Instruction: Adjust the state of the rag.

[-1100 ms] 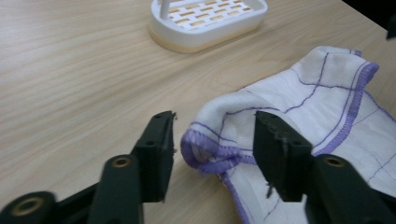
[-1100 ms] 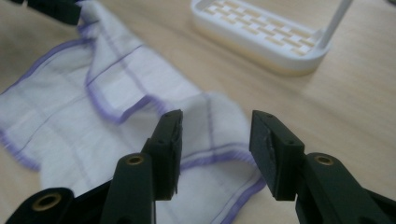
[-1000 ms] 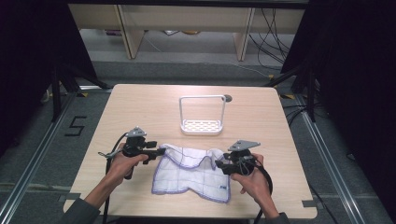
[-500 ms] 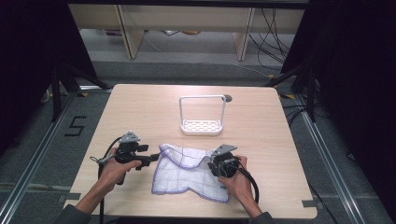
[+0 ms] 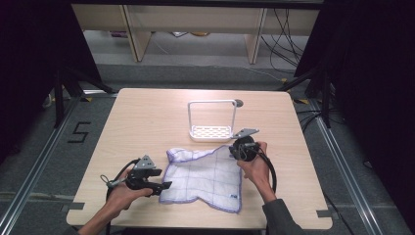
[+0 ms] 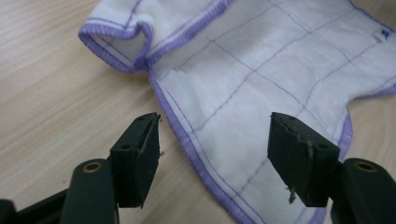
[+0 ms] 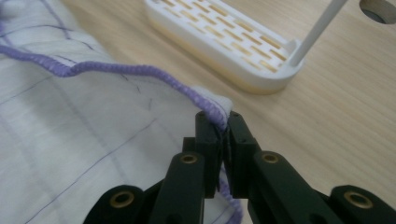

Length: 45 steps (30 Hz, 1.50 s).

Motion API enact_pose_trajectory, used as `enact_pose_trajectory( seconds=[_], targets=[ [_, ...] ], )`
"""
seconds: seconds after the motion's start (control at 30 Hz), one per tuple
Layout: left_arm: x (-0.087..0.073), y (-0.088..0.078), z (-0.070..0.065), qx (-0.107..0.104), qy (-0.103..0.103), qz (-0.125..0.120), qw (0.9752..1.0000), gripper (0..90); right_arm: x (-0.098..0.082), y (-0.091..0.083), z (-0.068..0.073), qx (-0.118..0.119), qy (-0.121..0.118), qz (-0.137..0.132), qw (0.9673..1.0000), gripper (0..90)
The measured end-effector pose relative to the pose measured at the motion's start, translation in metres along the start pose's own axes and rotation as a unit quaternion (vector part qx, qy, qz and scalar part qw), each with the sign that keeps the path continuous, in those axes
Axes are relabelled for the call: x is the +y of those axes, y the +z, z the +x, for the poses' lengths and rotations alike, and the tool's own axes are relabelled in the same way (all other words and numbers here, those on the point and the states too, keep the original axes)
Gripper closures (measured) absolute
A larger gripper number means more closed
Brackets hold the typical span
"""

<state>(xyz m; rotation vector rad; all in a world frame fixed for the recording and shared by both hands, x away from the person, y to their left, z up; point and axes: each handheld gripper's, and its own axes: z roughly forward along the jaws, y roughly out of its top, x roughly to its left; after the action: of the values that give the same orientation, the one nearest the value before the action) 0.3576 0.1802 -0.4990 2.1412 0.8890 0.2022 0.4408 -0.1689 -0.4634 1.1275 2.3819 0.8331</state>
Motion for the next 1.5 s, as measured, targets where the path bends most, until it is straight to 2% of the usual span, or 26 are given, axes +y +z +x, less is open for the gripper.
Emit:
enact_pose_trajectory(
  seconds=[0.07, 0.27, 0.3, 0.33, 0.4, 0.43, 0.47, 0.53, 0.63, 0.7, 0.73, 0.77, 0.8, 0.83, 0.87, 0.97, 1.0, 1.03, 1.07, 1.13, 1.2, 1.27, 1.37, 1.4, 1.47, 1.5],
  targets=[
    [-0.003, -0.001, -0.003, 0.0, 0.005, 0.003, 1.0, 35.7, 0.002, 0.004, -0.001, -0.002, 0.008, 0.005, 1.0, 85.9],
    [-0.012, -0.002, -0.014, 0.004, 0.009, 0.004, 0.9999, 37.5, 0.005, 0.03, -0.005, -0.023, -0.009, 0.032, 0.9992, 84.6],
    [-0.013, -0.003, -0.015, 0.014, 0.021, 0.009, 0.9997, 38.0, 0.004, 0.031, -0.004, -0.021, -0.008, 0.033, 0.9992, 78.5],
    [-0.013, -0.003, -0.018, 0.009, 0.029, 0.011, 0.9995, 38.1, 0.004, 0.03, -0.004, -0.022, 0.011, 0.03, 0.9993, 69.4],
    [-0.013, -0.005, -0.024, -0.001, 0.028, 0.006, 0.9996, 37.2, 0.003, 0.02, -0.001, -0.028, 0.019, 0.023, 0.9991, 58.9],
    [-0.014, -0.007, -0.029, -0.01, 0.04, 0.007, 0.9991, 36.3, 0.001, 0.01, 0.001, -0.034, 0.024, 0.017, 0.999, 52.7],
    [-0.014, -0.007, -0.032, -0.009, 0.039, 0.006, 0.9992, 35.8, -0.002, -0.002, 0.003, -0.027, 0.03, 0.015, 0.9991, 46.0],
    [-0.018, -0.007, -0.037, -0.013, 0.044, 0.016, 0.9988, 33.9, -0.013, -0.023, 0.007, 0.004, 0.034, 0.008, 0.9994, 44.1],
    [-0.021, -0.005, -0.04, -0.008, 0.058, 0.025, 0.998, 34.4, -0.034, -0.047, 0.026, 0.048, 0.038, 0.002, 0.9981, 41.4],
    [-0.022, -0.002, -0.038, 0.004, 0.077, 0.035, 0.9964, 39.9, -0.054, -0.056, 0.04, 0.056, 0.034, -0.002, 0.9979, 40.5],
    [-0.023, -0.002, -0.038, 0.004, 0.077, 0.036, 0.9964, 46.6, -0.072, -0.063, 0.054, 0.065, 0.032, 0.015, 0.9973, 40.2],
    [-0.024, 0.0, -0.038, 0.006, 0.076, 0.037, 0.9964, 46.6, -0.072, -0.063, 0.054, 0.065, 0.032, 0.015, 0.9973, 40.2],
    [-0.024, 0.0, -0.038, 0.011, 0.094, 0.036, 0.9949, 50.9, -0.08, -0.066, 0.059, 0.07, 0.037, 0.017, 0.9967, 40.3],
    [-0.024, 0.0, -0.038, 0.017, 0.101, 0.037, 0.9941, 60.8, -0.095, -0.069, 0.069, 0.073, 0.025, 0.026, 0.9967, 40.7],
    [-0.024, 0.0, -0.038, 0.017, 0.103, 0.038, 0.9938, 60.8, -0.095, -0.069, 0.069, 0.073, 0.025, 0.026, 0.9967, 40.7],
    [-0.024, 0.0, -0.036, 0.021, 0.123, 0.035, 0.9915, 78.8, -0.11, -0.066, 0.078, 0.078, 0.019, 0.038, 0.996, 47.9],
    [-0.024, 0.0, -0.037, 0.021, 0.127, 0.033, 0.9911, 78.8, -0.11, -0.066, 0.078, 0.078, 0.019, 0.038, 0.996, 47.9],
    [-0.023, -0.001, -0.035, 0.025, 0.134, 0.038, 0.9899, 81.1, -0.112, -0.062, 0.079, 0.077, 0.013, 0.042, 0.996, 53.3],
    [-0.024, -0.001, -0.036, 0.024, 0.133, 0.032, 0.9903, 83.2, -0.113, -0.06, 0.078, 0.075, -0.004, 0.048, 0.996, 59.4],
    [-0.024, -0.003, -0.039, 0.016, 0.134, 0.033, 0.9903, 84.6, -0.111, -0.063, 0.078, 0.076, -0.003, 0.053, 0.9957, 78.5],
    [-0.024, -0.006, -0.042, 0.007, 0.144, 0.027, 0.9892, 85.0, -0.112, -0.065, 0.076, 0.064, -0.028, 0.045, 0.9966, 85.8],
    [-0.024, -0.011, -0.048, -0.003, 0.143, 0.023, 0.9895, 85.1, -0.114, -0.071, 0.075, 0.062, -0.03, 0.037, 0.9969, 86.6],
    [-0.029, -0.017, -0.06, -0.027, 0.147, 0.022, 0.9886, 85.1, -0.121, -0.094, 0.075, 0.07, -0.032, 0.03, 0.9966, 86.6],
    [-0.031, -0.018, -0.063, -0.035, 0.155, 0.024, 0.9869, 85.1, -0.126, -0.098, 0.077, 0.069, -0.023, 0.021, 0.9971, 86.6],
    [-0.036, -0.019, -0.071, -0.043, 0.167, 0.031, 0.9846, 84.9, -0.135, -0.104, 0.08, 0.072, -0.028, 0.015, 0.9969, 85.9],
    [-0.039, -0.018, -0.077, -0.054, 0.152, 0.024, 0.9866, 84.4, -0.142, -0.107, 0.084, 0.081, -0.021, 0.032, 0.996, 82.3]
  ],
)
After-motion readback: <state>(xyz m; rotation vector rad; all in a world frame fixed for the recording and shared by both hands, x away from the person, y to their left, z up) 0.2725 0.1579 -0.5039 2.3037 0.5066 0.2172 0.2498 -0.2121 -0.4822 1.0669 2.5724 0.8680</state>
